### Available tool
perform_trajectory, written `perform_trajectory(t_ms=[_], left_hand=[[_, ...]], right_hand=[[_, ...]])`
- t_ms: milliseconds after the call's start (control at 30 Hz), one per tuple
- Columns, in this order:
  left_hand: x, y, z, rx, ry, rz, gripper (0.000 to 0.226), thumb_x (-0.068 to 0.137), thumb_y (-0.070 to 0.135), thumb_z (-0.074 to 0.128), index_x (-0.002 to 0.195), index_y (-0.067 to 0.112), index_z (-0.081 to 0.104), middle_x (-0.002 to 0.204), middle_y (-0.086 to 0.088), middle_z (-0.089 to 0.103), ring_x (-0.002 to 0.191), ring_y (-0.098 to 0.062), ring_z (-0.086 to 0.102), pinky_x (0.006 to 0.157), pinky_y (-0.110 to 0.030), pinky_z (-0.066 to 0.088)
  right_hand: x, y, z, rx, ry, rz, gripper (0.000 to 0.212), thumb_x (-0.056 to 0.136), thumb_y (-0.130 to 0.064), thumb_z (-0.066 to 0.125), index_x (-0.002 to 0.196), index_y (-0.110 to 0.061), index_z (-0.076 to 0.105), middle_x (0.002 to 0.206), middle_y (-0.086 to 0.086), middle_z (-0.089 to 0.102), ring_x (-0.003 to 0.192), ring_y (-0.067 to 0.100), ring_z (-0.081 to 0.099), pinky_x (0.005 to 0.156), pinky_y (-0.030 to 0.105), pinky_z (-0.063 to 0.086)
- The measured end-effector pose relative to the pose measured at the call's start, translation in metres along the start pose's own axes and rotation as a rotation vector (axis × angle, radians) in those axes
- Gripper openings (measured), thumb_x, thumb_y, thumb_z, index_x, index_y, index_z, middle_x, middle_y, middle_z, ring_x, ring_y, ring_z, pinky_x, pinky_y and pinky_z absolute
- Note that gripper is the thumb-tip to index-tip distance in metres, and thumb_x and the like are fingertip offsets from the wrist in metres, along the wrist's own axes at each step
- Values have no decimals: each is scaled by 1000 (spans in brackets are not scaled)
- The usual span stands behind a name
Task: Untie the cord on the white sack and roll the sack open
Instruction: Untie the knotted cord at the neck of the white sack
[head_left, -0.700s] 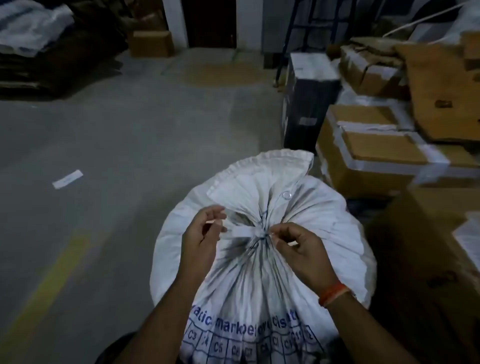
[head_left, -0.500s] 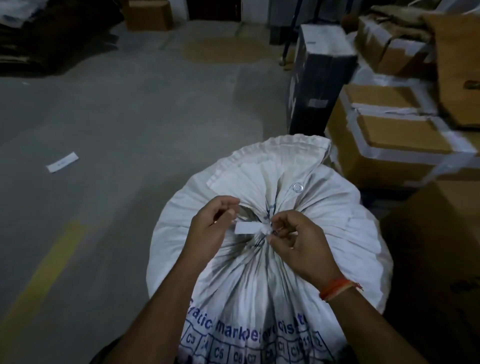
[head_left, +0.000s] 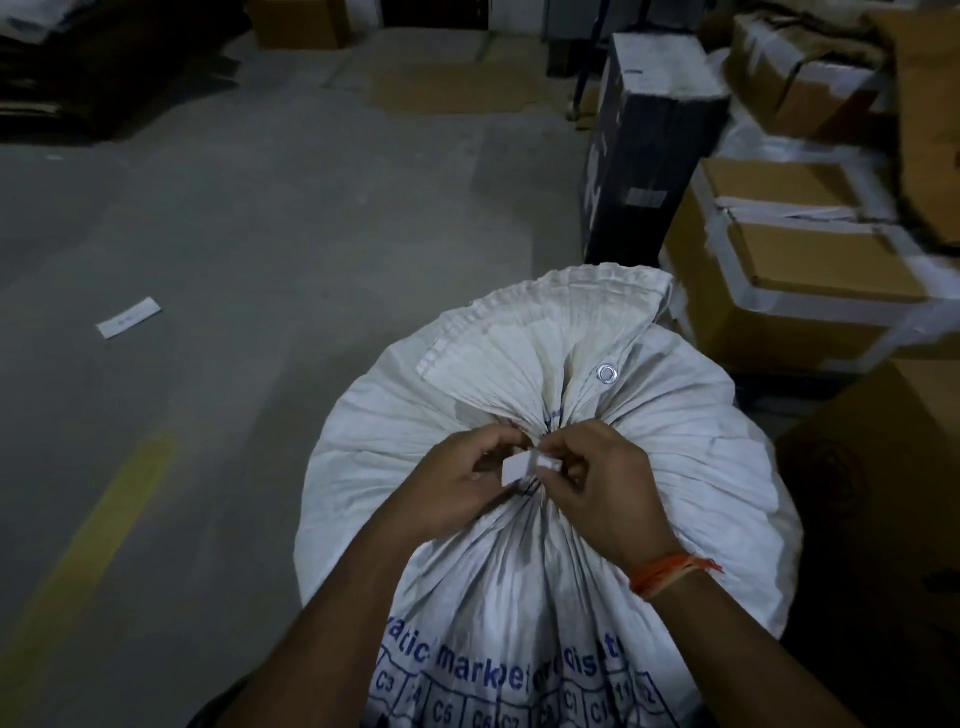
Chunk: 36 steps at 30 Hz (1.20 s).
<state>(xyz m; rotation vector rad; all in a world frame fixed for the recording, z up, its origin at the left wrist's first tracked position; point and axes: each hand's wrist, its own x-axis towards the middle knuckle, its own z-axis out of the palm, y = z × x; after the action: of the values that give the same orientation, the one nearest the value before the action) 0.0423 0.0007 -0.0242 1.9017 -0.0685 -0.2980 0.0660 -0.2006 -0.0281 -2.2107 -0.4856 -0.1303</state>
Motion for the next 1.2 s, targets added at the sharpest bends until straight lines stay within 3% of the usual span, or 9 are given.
perform_trajectory(t_ms=[133, 233, 300, 367, 467, 533, 667, 867, 1200], left_hand=[[13, -12, 7, 295, 131, 153, 25, 87, 19, 83, 109, 27, 76, 103, 14, 76, 101, -9, 69, 90, -29, 55], [19, -16, 10, 474, 210, 172, 29, 78, 16, 86, 96, 37, 78, 90, 21, 74, 99, -9, 57, 83, -19, 42], [20, -15, 12, 518, 274, 204, 24, 76, 20, 86, 92, 36, 78, 86, 23, 72, 99, -9, 52, 82, -25, 44], [21, -10, 15, 535, 310, 215, 19, 79, 22, 84, 90, 36, 77, 85, 25, 69, 100, -8, 50, 89, -36, 44], [22, -8, 17, 580, 257, 120, 14, 91, 25, 73, 94, 38, 74, 94, 23, 71, 106, -3, 55, 111, -43, 30], [21, -10, 17, 601, 233, 75, 12, 96, 28, 68, 95, 39, 72, 95, 22, 72, 107, 0, 59, 114, -48, 25], [23, -11, 18, 480, 235, 13, 14, 95, 32, 65, 85, 41, 70, 79, 23, 69, 94, 3, 66, 106, -52, 31], [25, -14, 19, 299, 164, -81, 16, 86, 52, 58, 89, 46, 72, 87, 26, 77, 93, 2, 71, 104, -56, 48], [21, -13, 28, 223, 201, -85, 10, 94, 34, 68, 86, 37, 73, 87, 24, 77, 88, 3, 73, 100, -56, 53]], right_hand=[[0, 6, -8, 88, -37, 38, 21, 76, -4, 83, 91, -16, 74, 89, -5, 68, 83, 5, 66, 70, 7, 51], [-3, 9, -8, 99, -46, 37, 19, 77, -4, 83, 86, -16, 72, 87, -5, 67, 82, 6, 67, 71, 7, 51], [-4, 10, -8, 124, -39, 72, 17, 78, -6, 83, 85, -17, 72, 85, -6, 68, 81, 6, 68, 70, 7, 51], [-6, 11, -10, 135, -39, 107, 17, 79, -9, 83, 85, -20, 72, 83, -9, 71, 79, 5, 69, 69, 9, 53], [-8, 15, -9, 131, -33, 109, 17, 77, -11, 85, 83, -21, 72, 81, -9, 72, 75, 7, 70, 70, 22, 59], [-10, 17, -8, 158, -20, 97, 18, 76, -8, 86, 83, -18, 73, 83, -6, 73, 74, 10, 70, 71, 30, 60], [-10, 17, -7, 172, 8, 92, 19, 73, -5, 87, 82, -17, 75, 84, -5, 75, 76, 9, 71, 72, 30, 60], [-12, 17, -6, 195, 14, 130, 18, 73, -4, 87, 82, -14, 75, 82, -6, 75, 77, 7, 71, 73, 22, 60], [-13, 21, -3, 249, 4, 230, 18, 74, -4, 87, 86, -15, 78, 85, -9, 77, 82, 2, 73, 78, 14, 57]])
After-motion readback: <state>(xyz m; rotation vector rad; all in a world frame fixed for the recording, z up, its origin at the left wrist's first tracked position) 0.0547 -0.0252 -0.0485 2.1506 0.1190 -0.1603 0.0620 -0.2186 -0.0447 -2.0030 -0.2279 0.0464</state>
